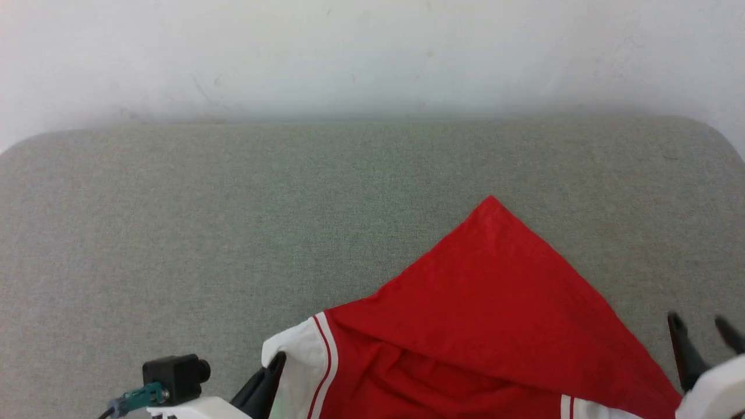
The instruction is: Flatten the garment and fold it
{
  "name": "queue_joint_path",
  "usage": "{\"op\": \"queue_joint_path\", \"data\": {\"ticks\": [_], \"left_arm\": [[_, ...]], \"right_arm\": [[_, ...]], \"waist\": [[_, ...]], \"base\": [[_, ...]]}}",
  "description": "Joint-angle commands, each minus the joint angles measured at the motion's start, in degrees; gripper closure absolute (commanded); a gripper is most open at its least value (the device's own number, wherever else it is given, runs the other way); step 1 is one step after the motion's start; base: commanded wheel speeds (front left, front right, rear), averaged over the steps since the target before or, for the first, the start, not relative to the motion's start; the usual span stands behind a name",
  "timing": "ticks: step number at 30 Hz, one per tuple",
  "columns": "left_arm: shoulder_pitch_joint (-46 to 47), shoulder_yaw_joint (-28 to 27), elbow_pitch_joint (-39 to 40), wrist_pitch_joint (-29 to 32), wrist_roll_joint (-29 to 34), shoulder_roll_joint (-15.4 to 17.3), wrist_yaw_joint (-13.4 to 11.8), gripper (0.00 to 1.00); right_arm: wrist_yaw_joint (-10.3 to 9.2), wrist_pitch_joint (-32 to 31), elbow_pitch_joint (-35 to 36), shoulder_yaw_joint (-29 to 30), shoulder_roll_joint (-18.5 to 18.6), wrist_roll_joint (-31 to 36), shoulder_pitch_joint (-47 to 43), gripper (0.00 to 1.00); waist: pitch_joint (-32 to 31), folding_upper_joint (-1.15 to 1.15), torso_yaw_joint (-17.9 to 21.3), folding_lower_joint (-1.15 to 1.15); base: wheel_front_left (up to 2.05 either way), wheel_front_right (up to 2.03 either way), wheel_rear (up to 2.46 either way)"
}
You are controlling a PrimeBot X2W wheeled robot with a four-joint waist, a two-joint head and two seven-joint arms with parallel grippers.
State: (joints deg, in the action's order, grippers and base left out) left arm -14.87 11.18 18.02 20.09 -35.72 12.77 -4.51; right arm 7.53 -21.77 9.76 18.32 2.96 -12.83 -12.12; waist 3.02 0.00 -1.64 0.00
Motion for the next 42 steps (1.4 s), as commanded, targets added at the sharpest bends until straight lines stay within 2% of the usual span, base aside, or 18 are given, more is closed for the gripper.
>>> {"op": "queue_joint_path", "data": {"ticks": [1, 3, 5, 6, 8, 13, 15, 17, 22, 24, 29, 35, 36, 37, 38, 42], "left_arm": [[0.03, -0.45, 0.75, -0.81, -0.14, -0.20, 0.14, 1.00], [0.13, -0.58, 1.16, -1.27, -0.16, -0.24, 0.23, 1.00], [0.27, -0.58, 1.35, -1.48, -0.20, -0.31, 0.31, 1.00], [0.95, -0.52, 1.77, -1.79, -0.32, -0.43, 0.57, 1.00], [1.41, -0.47, 1.92, -1.88, -0.34, -0.43, 0.74, 1.00], [4.60, 0.04, 2.23, -2.19, -0.29, -0.43, 1.78, 1.00], [5.92, 0.38, 2.12, -2.22, -0.43, -0.62, 2.18, 1.00], [7.21, 0.89, 1.98, -2.20, -0.51, -0.84, 2.64, 1.00], [9.46, 1.62, 1.44, -2.37, -0.60, -1.29, 3.25, 1.00], [10.26, 1.77, 1.18, -2.59, -0.67, -1.39, 3.57, 1.00], [11.87, 1.95, 0.35, -3.09, -0.80, -1.56, 4.12, 1.00], [12.98, 1.86, -0.52, -3.56, -1.01, -1.58, 4.41, 1.00], [13.08, 1.79, -0.64, -3.60, -1.05, -1.55, 4.40, 1.00], [13.19, 1.73, -0.78, -3.61, -1.08, -1.52, 4.36, 1.00], [13.31, 1.68, -0.92, -3.63, -1.10, -1.50, 4.33, 1.00], [13.71, 1.44, -1.47, -3.87, -1.35, -1.57, 4.23, 1.00]], "right_arm": [[-0.04, -4.22, 8.56, -1.95, 0.78, 1.72, 2.33, 0.00], [-0.04, -8.11, 14.20, -4.40, 3.28, 2.92, 6.11, 0.00], [-0.04, -9.74, 15.80, -5.66, 4.56, 3.15, 8.64, 0.00], [-0.04, -12.82, 16.79, -9.46, 8.06, 3.64, 14.34, 0.00], [-0.04, -14.06, 16.23, -11.15, 8.95, 3.21, 17.66, 0.00], [-0.04, -17.76, 7.88, -22.69, 15.90, 5.13, 33.87, 0.00], [-0.04, -18.90, 2.32, -25.35, 15.30, 4.40, 38.94, 0.00], [-0.04, -19.66, -2.96, -28.69, 16.39, 4.98, 43.21, 0.00], [-0.04, -21.99, -15.51, -27.90, 13.10, 3.09, 49.08, 0.00], [-0.04, -23.12, -19.17, -28.81, 13.57, 3.71, 49.96, 0.00], [-0.04, -24.92, -25.48, -27.84, 13.05, 2.89, 49.76, 0.00], [-0.04, -26.74, -28.71, -27.39, 12.26, 2.75, 48.86, 0.02], [-0.04, -26.91, -28.84, -27.44, 12.14, 2.94, 48.83, 0.55], [-0.04, -26.91, -28.96, -27.40, 12.03, 3.23, 48.87, 0.91], [-0.04, -26.93, -29.18, -27.38, 11.96, 3.54, 48.86, 1.00], [-0.04, -25.28, -29.24, -26.18, 10.79, 3.92, 49.17, 1.00]], "waist": [[1.74, 0.00, -0.15, 0.00], [2.73, 0.00, -0.38, 0.00], [3.24, 0.00, -0.62, 0.00], [4.57, 0.00, -1.29, 0.00], [5.26, 0.00, -1.62, 0.00], [9.47, 0.00, -3.77, 0.00], [11.15, 0.00, -4.69, 0.00], [12.84, 0.00, -5.81, 0.00], [16.58, 0.00, -7.81, 0.00], [17.96, 0.00, -8.62, 0.00], [20.36, 0.00, -9.74, 0.00], [21.44, 0.00, -10.01, 0.00], [21.49, 0.00, -9.94, 0.00], [21.49, 0.00, -9.85, 0.00], [21.45, 0.00, -9.75, 0.00], [20.55, 0.00, -8.99, 0.00]], "base": [[0.00, 0.00, 0.00], [0.00, 0.00, 0.00], [0.00, 0.00, 0.00], [0.00, 0.00, 0.00], [0.00, 0.00, 0.00], [0.00, 0.00, 0.00], [0.00, 0.00, 0.00], [0.00, 0.00, 0.00], [0.00, 0.00, 0.00], [0.00, 0.00, 0.00], [0.00, 0.00, 0.00], [0.00, 0.00, 0.00], [0.00, 0.00, 0.00], [0.00, 0.00, 0.00], [0.00, 0.00, 0.00], [0.00, 0.00, 0.00]]}}
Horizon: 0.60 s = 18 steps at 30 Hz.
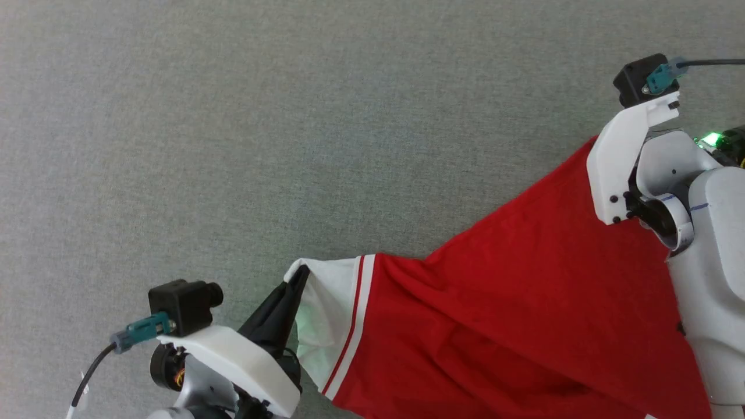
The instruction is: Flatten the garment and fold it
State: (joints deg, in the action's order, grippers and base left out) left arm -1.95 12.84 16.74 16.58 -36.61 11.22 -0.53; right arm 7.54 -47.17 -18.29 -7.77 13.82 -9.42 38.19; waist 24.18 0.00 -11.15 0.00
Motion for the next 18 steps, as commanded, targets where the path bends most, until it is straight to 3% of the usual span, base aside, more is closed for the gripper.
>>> {"op": "queue_joint_path", "data": {"ticks": [1, 11, 18], "left_arm": [[0.90, -0.34, -0.30, -0.42, -0.50, 0.01, 0.22, 1.00], [4.01, -2.37, -1.68, -1.36, 0.65, 0.92, -1.05, 1.00], [11.09, -4.68, -3.16, -1.94, 2.57, 1.52, -3.18, 1.00]], "right_arm": [[-0.05, 1.07, -0.85, 0.07, -0.31, 0.54, -0.96, 1.00], [-0.05, 13.88, 5.63, 3.42, -2.59, -3.02, -1.03, 1.00], [-0.05, 19.13, 10.74, 5.44, -3.35, -4.97, -2.47, 1.00]], "waist": [[-1.01, 0.00, 0.81, 0.00], [-10.22, 0.00, 5.40, 0.00], [-17.96, 0.00, 9.11, 0.00]], "base": [[0.00, 0.00, 0.00], [0.00, 0.00, 0.00], [0.00, 0.00, 0.00]]}}
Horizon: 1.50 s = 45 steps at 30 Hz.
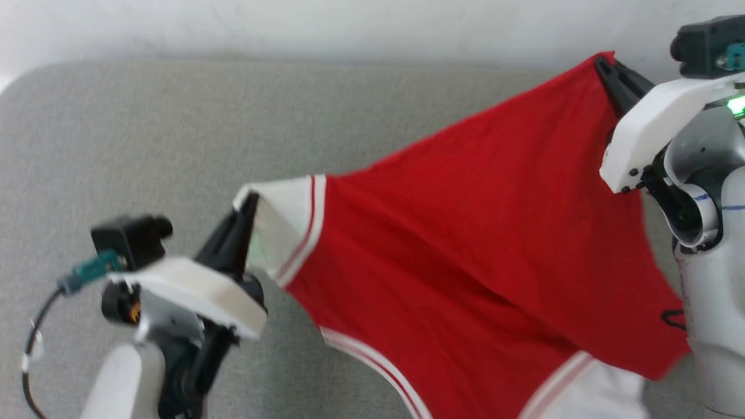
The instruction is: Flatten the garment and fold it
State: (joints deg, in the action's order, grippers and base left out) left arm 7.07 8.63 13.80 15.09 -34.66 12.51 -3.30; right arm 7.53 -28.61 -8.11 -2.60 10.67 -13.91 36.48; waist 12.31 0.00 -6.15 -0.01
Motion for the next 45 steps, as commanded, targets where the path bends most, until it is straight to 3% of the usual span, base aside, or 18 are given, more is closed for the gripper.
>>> {"op": "queue_joint_path", "data": {"ticks": [1, 6, 12, 26, 38, 45], "left_arm": [[3.59, -0.66, -0.63, -0.45, 1.14, 0.48, -0.63, 1.00], [13.17, -0.98, -4.12, 0.25, 3.22, 1.17, -1.53, 1.00], [26.99, 0.34, -12.93, 2.23, 5.52, 2.52, -0.54, 1.00], [52.53, 2.46, -33.84, 4.77, 10.46, 6.51, 1.91, 1.00], [68.35, 3.42, -43.60, 3.14, 12.15, 7.55, 3.62, 1.00], [77.29, 2.53, -44.53, -4.37, 12.92, 8.25, 4.73, 1.00]], "right_arm": [[-0.04, 0.94, 1.02, 0.35, -0.33, -0.66, -0.85, 1.00], [-0.04, 1.36, 1.90, 0.64, -0.58, -1.38, 0.02, 1.00], [-0.04, 0.51, -0.40, 0.78, -0.64, -1.94, 3.75, 1.00], [-0.04, 2.39, -14.28, -0.79, -1.87, 2.41, 19.94, 1.00], [-0.04, 4.26, -27.86, -0.02, -4.92, 7.31, 34.57, 1.00], [-0.04, 7.11, -30.80, 2.60, -6.45, 10.81, 43.23, 1.00]], "waist": [[-7.10, 0.00, 4.60, 0.01], [-11.19, 0.00, 6.36, 0.01], [-14.55, 0.00, 7.36, 0.01], [-14.34, 0.00, 10.42, 0.01], [-3.78, 0.00, 12.61, 0.01], [7.94, 0.00, 13.66, 0.01]], "base": [[0.00, 0.00, 0.00], [0.00, 0.00, 0.00], [0.00, 0.00, 0.00], [0.00, 0.00, 0.00], [0.00, 0.00, 0.00], [0.00, 0.00, 0.00]]}}
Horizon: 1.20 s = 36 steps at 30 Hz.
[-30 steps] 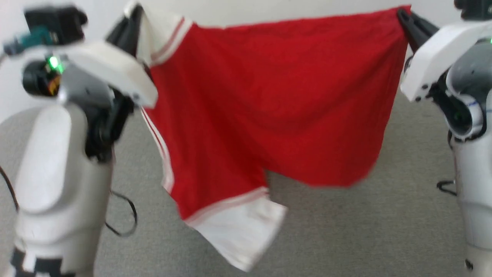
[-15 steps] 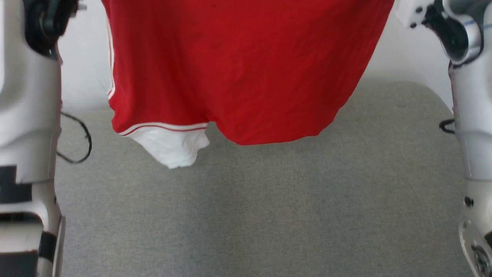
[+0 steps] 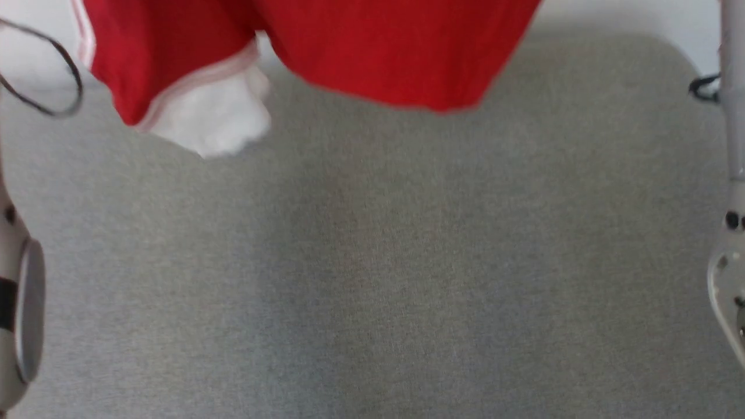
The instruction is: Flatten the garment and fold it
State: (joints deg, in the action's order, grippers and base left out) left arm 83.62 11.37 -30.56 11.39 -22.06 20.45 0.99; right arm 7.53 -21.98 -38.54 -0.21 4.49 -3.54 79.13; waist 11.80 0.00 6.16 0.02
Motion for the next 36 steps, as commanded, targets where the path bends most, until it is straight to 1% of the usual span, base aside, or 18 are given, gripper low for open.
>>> {"op": "queue_joint_path", "data": {"ticks": [1, 5, 10, 12, 17, 23, 27, 30, 33, 36], "left_arm": [[1.92, -0.29, -0.36, -2.02, 0.38, 0.27, 0.70, 1.00], [6.34, -0.39, -1.77, -6.76, 0.84, 0.34, 1.55, 1.00], [10.38, -0.31, -3.99, -12.01, 0.43, 0.05, 3.24, 1.00], [11.44, -0.56, -4.88, -14.56, 0.09, -0.30, 3.54, 1.00], [11.04, -0.22, -7.40, -19.96, -0.85, -0.07, 4.98, 1.00], [7.90, 1.28, -9.54, -23.53, -2.87, 0.95, 6.17, 1.00], [4.12, 4.78, -8.84, -24.17, -4.97, 2.13, 6.44, 1.00], [0.69, 8.74, -5.89, -23.81, -7.69, 4.38, 6.47, 1.00], [-3.49, 11.34, -1.86, -22.55, -10.77, 6.94, 6.48, 1.00], [-9.60, 12.62, 3.34, -21.45, -13.28, 9.55, 6.48, 1.00]], "right_arm": [[-0.04, 1.07, -0.70, 0.63, -0.44, 1.09, 1.62, 1.00], [-0.04, 3.23, -1.60, 2.58, -0.95, 3.73, 5.30, 1.00], [-0.04, 6.12, -2.48, 5.00, -1.28, 7.40, 8.67, 1.00], [-0.04, 7.57, -2.58, 5.89, -1.32, 9.41, 9.52, 1.00], [-0.04, 11.88, -3.44, 7.20, -1.37, 13.41, 9.70, 1.00], [-0.04, 15.85, -5.52, 6.74, -1.36, 16.66, 8.42, 1.00], [-0.04, 18.70, -7.56, 3.39, -0.86, 15.19, 6.59, 1.00], [-0.04, 20.10, -7.82, -1.07, 0.24, 11.95, 4.39, 1.00], [-0.04, 20.78, -5.69, -5.39, 1.76, 6.75, 1.25, 1.00], [-0.04, 20.46, -0.96, -9.25, 3.88, 0.73, -4.26, 1.00]], "waist": [[9.90, 0.00, 1.37, -0.02], [15.03, 0.00, 1.10, -0.02], [19.55, 0.00, 0.23, -0.02], [21.19, 0.00, -0.43, -0.02], [24.19, 0.00, -1.49, -0.02], [26.16, 0.00, -2.42, -0.02], [24.77, 0.00, -3.09, -0.02], [23.16, 0.00, -3.45, -0.02], [21.33, 0.00, -3.72, -0.02], [18.74, 0.00, -3.59, -0.02]], "base": [[0.00, 0.00, 0.00], [0.00, 0.00, 0.00], [0.00, 0.00, 0.00], [0.00, 0.00, 0.00], [0.00, 0.00, 0.00], [0.00, 0.00, 0.00], [0.00, 0.00, 0.00], [0.00, 0.00, 0.00], [0.00, 0.00, 0.00], [0.00, 0.00, 0.00]]}}
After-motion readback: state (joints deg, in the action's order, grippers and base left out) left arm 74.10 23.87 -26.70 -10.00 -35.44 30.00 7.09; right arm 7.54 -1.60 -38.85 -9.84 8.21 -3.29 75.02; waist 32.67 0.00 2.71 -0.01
